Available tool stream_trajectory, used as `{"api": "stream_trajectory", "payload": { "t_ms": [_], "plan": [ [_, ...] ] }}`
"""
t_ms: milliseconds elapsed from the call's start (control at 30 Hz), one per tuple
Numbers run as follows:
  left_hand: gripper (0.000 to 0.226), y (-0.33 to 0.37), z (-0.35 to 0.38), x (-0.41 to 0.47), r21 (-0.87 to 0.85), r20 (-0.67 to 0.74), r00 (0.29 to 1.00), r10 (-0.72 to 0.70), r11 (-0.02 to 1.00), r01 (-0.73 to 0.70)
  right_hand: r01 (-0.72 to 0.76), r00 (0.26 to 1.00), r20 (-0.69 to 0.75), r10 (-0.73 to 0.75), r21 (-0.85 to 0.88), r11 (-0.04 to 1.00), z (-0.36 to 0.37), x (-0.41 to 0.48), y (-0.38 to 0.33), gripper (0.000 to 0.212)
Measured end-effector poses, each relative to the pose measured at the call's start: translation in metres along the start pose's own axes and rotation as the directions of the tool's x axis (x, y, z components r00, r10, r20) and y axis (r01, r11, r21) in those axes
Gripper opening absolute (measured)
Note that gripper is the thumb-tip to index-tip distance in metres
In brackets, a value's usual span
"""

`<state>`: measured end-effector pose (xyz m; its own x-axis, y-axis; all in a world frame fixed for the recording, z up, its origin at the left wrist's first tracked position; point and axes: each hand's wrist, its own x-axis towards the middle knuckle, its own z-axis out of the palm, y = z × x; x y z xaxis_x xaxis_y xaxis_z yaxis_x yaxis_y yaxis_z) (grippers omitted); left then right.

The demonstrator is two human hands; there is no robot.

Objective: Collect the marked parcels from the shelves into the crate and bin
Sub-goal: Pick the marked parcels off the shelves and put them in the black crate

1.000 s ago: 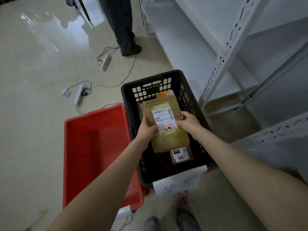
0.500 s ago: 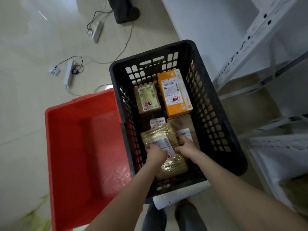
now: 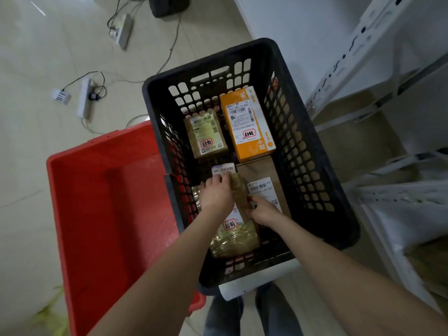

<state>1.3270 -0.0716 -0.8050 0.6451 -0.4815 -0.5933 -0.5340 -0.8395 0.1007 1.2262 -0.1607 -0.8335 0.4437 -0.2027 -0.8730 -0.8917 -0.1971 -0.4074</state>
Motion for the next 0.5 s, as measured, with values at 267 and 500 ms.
{"api": "stream_trajectory", "payload": {
  "t_ms": [267, 500],
  "plan": [
    [0.085, -0.003, -0.023, -0.014, 0.002, 0.122, 0.990, 0.076, 0.997, -0.077, 0.075, 0.975, -0.204, -0.083, -0.046, 0.996, -0.022, -0.026, -0.019, 0.059],
    [0.096, 0.019, -0.061, -0.040, 0.119, 0.122, 0.955, 0.269, 0.952, -0.283, 0.037, 0.912, -0.395, -0.113, -0.194, 0.980, -0.040, -0.085, -0.022, 0.065]
  ]
}}
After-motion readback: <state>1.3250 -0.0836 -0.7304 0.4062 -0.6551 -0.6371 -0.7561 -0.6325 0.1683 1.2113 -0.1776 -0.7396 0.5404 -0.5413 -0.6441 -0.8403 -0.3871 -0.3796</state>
